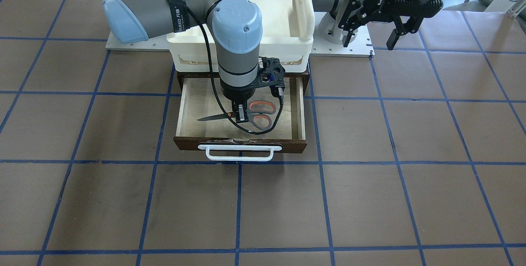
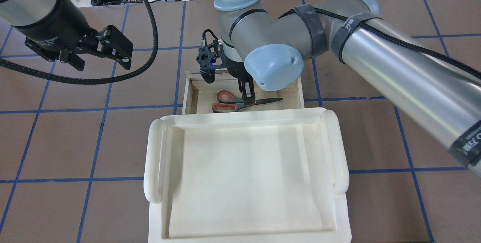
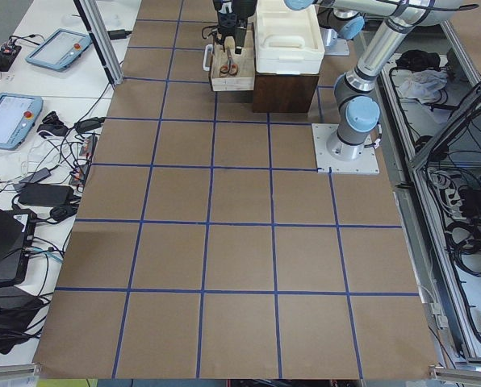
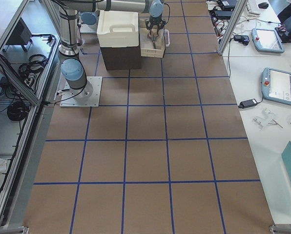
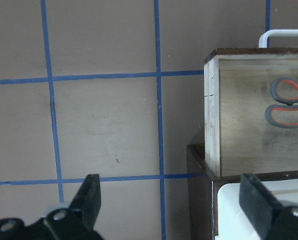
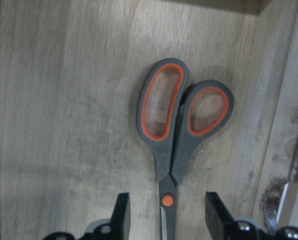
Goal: Put scissors in drawer and close it
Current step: 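Lower the scissors into the drawer and open the right gripper, then raise the right gripper out of the drawer and back away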
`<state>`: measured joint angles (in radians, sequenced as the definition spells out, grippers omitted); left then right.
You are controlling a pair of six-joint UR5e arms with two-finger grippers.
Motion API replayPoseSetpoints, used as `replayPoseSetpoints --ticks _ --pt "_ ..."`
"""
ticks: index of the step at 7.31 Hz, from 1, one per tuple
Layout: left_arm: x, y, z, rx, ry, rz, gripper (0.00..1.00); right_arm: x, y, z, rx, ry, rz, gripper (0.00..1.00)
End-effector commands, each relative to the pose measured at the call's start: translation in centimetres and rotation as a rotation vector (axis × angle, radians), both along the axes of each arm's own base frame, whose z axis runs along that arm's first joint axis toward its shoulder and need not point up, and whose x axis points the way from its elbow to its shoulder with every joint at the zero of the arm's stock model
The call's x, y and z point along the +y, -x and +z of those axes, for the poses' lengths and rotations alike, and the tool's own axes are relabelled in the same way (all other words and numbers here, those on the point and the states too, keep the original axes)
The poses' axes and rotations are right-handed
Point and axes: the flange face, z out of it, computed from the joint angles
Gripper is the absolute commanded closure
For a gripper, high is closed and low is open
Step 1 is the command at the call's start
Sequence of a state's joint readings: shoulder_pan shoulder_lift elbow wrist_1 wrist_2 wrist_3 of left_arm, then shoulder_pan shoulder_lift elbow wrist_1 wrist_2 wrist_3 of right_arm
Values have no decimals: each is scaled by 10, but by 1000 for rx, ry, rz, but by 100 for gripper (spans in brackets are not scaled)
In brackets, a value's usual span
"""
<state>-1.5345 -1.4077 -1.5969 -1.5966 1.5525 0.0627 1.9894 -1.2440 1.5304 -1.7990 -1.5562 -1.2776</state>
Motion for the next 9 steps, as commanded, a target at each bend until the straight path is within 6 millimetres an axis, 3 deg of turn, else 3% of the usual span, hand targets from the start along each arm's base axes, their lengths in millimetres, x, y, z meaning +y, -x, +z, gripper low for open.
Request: replayPoseSetpoints --ticks 1,2,3,5,6,7,8,9 --pt "2 0 2 0 2 0 0 1 0 4 -1 7 -39 38" --pt "2 0 1 -1 1 1 0 1 1 13 -9 28 -138 33" --pt "4 0 4 -2 7 1 0 -13 7 25 -51 116 -264 32" --pt "5 1 4 0 5 -1 0 -48 40 43 -141 214 -639 32" --pt "5 1 4 0 5 -1 0 -56 58 63 -203 226 -884 26" --pt "3 1 3 0 2 -1 0 -66 89 75 -218 228 -1062 25" --pt "3 1 3 0 4 0 0 -76 125 80 -202 226 -1136 1" --pt "1 0 1 0 -1 0 0 -79 156 80 -156 185 -1191 0"
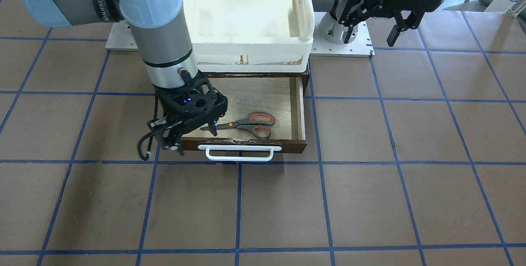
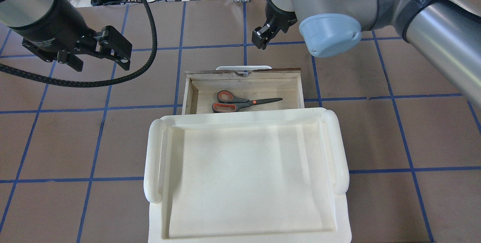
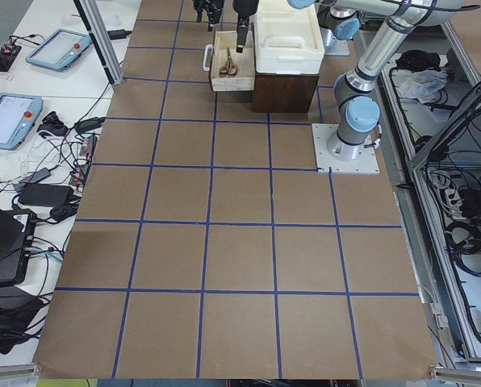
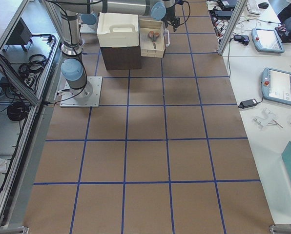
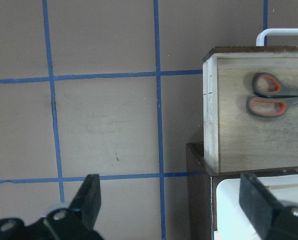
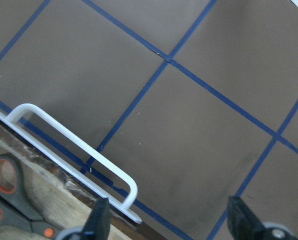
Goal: Put scissors in drawer and close it
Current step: 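Raise the right gripper out of the drawer and back away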
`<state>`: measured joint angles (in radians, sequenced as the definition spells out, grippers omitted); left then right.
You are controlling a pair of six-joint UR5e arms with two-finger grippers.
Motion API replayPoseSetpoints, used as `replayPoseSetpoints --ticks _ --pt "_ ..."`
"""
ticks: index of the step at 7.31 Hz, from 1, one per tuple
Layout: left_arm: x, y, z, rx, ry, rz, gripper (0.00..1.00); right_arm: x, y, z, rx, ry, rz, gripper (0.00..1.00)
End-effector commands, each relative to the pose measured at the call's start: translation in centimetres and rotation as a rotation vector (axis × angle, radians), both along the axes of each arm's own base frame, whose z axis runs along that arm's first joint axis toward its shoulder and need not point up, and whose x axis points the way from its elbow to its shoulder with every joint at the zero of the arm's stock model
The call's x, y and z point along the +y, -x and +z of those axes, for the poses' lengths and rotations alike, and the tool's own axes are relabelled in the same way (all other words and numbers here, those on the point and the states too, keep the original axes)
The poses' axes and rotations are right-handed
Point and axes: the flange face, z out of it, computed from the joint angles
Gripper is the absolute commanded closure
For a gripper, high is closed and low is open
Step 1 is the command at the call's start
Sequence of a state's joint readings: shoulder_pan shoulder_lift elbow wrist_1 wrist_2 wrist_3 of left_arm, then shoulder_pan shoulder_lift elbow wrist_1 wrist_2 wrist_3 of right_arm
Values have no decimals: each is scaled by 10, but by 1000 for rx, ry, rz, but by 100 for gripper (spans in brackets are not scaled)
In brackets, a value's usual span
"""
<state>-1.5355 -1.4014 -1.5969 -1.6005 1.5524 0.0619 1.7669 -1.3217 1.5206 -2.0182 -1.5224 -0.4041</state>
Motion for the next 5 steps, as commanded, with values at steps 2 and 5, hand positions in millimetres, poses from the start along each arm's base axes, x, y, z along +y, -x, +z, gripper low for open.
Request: replayPoseSetpoints --ticks 2,5 --pt "-19 0 -5 13 -2 17 0 -11 115 2 0 -163 -286 0" --pt "-65 1 -33 17 26 31 0 -4 136 13 -3 -189 -367 0"
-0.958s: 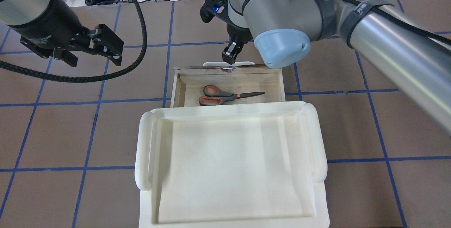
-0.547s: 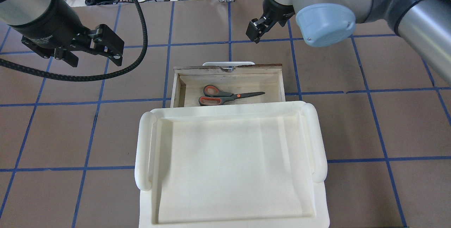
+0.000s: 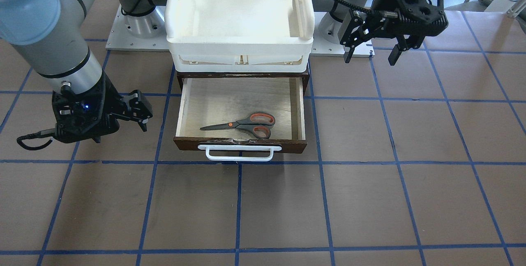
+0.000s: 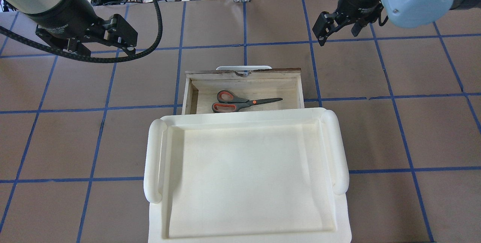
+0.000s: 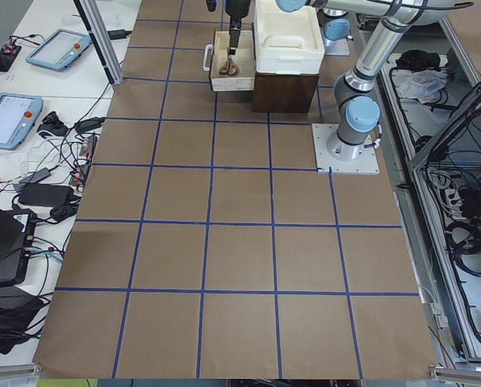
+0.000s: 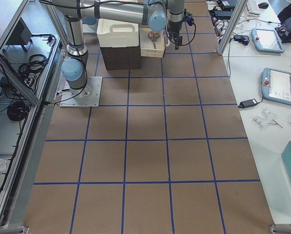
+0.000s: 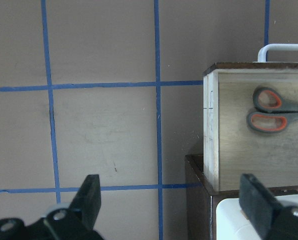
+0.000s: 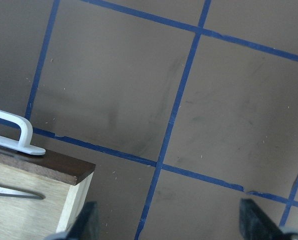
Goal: Put scissors in drawer and close it
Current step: 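Raise the right gripper out of the drawer and back away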
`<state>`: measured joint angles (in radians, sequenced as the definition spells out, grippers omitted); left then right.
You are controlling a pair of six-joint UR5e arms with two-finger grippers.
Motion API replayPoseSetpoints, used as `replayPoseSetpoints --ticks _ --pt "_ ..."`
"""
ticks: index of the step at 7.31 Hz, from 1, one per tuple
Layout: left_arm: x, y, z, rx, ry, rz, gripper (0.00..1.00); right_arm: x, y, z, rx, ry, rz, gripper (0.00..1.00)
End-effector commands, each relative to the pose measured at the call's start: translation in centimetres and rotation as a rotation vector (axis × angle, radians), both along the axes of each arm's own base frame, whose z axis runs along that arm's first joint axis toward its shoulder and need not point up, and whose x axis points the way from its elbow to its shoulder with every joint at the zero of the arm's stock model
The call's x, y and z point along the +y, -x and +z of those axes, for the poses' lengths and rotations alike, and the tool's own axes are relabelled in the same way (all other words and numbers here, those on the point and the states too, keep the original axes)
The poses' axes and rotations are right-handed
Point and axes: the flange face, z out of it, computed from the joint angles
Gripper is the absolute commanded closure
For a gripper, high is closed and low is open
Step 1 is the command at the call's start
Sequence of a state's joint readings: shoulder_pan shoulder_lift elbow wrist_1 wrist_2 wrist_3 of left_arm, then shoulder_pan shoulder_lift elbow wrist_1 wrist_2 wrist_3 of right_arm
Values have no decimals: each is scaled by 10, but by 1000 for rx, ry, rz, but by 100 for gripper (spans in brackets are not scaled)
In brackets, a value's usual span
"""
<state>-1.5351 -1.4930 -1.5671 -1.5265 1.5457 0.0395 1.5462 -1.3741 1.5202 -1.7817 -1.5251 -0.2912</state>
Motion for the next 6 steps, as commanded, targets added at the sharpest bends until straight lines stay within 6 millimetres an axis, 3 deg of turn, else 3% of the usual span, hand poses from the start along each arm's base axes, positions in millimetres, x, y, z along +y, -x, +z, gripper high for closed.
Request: replayPoseSetpoints --ticks 1,3,4,5,6 --pt "-32 18 -23 4 18 -24 0 8 10 14 6 10 -101 0" --pt "-65 44 -25 4 22 -42 0 10 15 21 0 18 -170 0" --pt "-82 62 -38 12 9 -65 0 25 9 44 -30 50 -308 0" --pt "-97 84 -48 14 36 -92 0 29 10 47 -22 49 -353 0" --pt "-115 93 -83 1 -13 -97 0 37 10 50 -16 23 -358 0"
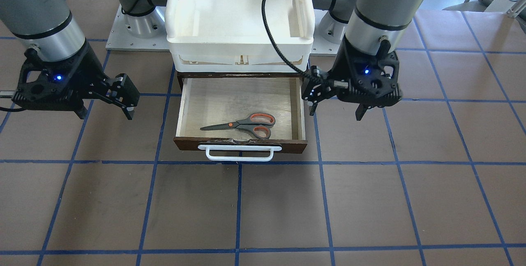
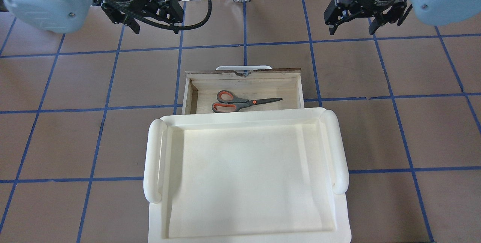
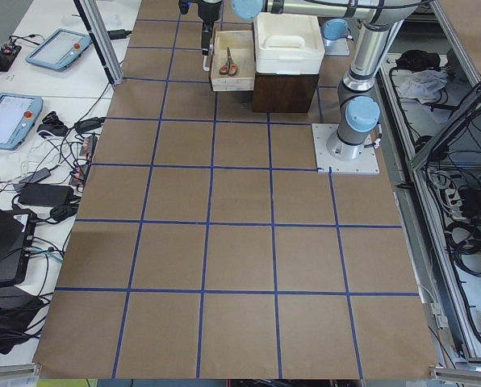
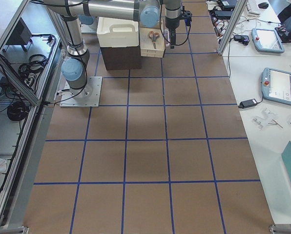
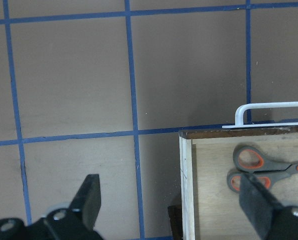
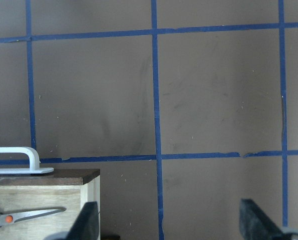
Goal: Put scissors in drawer and close it
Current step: 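Swing the left gripper over to the drawer's far edge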
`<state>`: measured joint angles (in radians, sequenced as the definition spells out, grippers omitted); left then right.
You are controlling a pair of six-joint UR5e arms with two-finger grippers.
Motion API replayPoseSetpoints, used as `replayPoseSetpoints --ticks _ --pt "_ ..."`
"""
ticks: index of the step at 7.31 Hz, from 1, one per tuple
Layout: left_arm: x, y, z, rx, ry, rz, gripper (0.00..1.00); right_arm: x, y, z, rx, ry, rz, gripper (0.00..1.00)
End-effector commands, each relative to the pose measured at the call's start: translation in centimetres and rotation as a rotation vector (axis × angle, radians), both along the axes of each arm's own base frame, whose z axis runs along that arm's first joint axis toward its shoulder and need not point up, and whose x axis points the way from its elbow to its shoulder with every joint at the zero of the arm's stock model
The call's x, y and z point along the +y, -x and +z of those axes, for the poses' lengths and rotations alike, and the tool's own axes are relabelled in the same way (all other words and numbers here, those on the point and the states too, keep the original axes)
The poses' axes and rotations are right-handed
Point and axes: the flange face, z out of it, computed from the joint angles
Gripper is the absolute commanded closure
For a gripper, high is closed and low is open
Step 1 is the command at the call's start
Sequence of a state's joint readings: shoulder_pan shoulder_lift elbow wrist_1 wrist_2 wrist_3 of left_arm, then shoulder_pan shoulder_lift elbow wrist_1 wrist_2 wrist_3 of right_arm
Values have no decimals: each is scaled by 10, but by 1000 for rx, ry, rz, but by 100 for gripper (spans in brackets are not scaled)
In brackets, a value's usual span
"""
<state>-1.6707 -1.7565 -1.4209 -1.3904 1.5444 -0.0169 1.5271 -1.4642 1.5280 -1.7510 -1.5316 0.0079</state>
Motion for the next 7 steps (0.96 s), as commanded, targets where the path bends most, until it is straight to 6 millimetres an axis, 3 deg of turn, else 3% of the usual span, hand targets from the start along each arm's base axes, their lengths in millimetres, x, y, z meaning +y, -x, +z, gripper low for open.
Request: replayPoseSetpoints --ticks 1,2,3,4,7 --pt "-38 30 -54 -9 -41 -25 0 17 -1 10 -1 -30 -38 0" --pt "-48 41 -59 -12 -50 -33 0 20 -1 11 2 -36 -36 0" --pt "-54 63 -83 -18 -73 -42 0 24 -1 14 2 -33 -36 0" --pt "-61 78 -82 -47 -55 9 0 28 3 10 8 -91 -40 0" --pt "-73 95 -100 -64 -68 60 0 41 -5 17 -2 -94 -42 0"
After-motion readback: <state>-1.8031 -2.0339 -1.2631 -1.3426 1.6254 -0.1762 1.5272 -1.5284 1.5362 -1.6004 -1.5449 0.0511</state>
